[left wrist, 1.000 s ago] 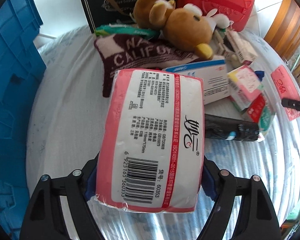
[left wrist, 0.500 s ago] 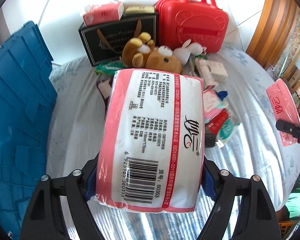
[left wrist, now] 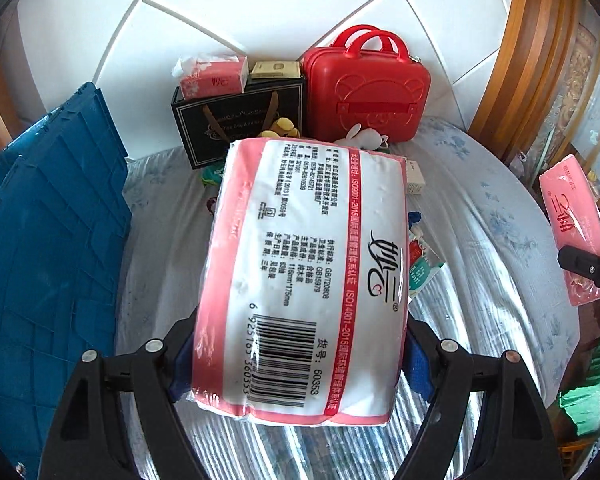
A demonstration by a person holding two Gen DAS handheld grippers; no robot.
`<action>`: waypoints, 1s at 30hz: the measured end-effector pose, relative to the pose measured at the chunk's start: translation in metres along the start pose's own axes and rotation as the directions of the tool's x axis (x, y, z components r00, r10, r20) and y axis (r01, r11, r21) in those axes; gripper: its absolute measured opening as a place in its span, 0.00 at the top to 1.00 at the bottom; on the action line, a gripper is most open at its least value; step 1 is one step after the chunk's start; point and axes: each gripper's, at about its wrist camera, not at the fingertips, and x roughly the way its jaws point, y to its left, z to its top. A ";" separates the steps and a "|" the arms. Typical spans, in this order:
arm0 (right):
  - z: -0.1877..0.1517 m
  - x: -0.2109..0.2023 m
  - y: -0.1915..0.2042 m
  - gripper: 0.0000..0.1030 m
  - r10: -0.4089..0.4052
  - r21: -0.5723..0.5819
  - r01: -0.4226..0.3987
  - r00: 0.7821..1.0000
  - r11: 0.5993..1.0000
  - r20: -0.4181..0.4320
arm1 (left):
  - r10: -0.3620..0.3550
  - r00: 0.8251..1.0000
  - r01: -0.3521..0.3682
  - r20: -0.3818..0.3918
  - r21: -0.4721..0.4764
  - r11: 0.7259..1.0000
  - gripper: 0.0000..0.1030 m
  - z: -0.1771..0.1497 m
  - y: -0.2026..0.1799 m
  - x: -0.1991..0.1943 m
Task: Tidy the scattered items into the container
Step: 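Lift and carry both tissue packs over the blue crate with both tools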
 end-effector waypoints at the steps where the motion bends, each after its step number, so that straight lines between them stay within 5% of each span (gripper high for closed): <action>1: 0.000 -0.006 0.003 0.15 0.003 -0.003 -0.003 1.000 1.000 0.008 | -0.002 1.000 0.002 0.012 -0.003 1.000 0.22 0.000 0.001 -0.007; 30: -0.002 -0.100 0.071 0.15 0.094 -0.039 -0.090 0.984 0.995 0.149 | -0.003 0.981 -0.001 0.192 0.021 1.000 0.22 0.007 0.033 -0.131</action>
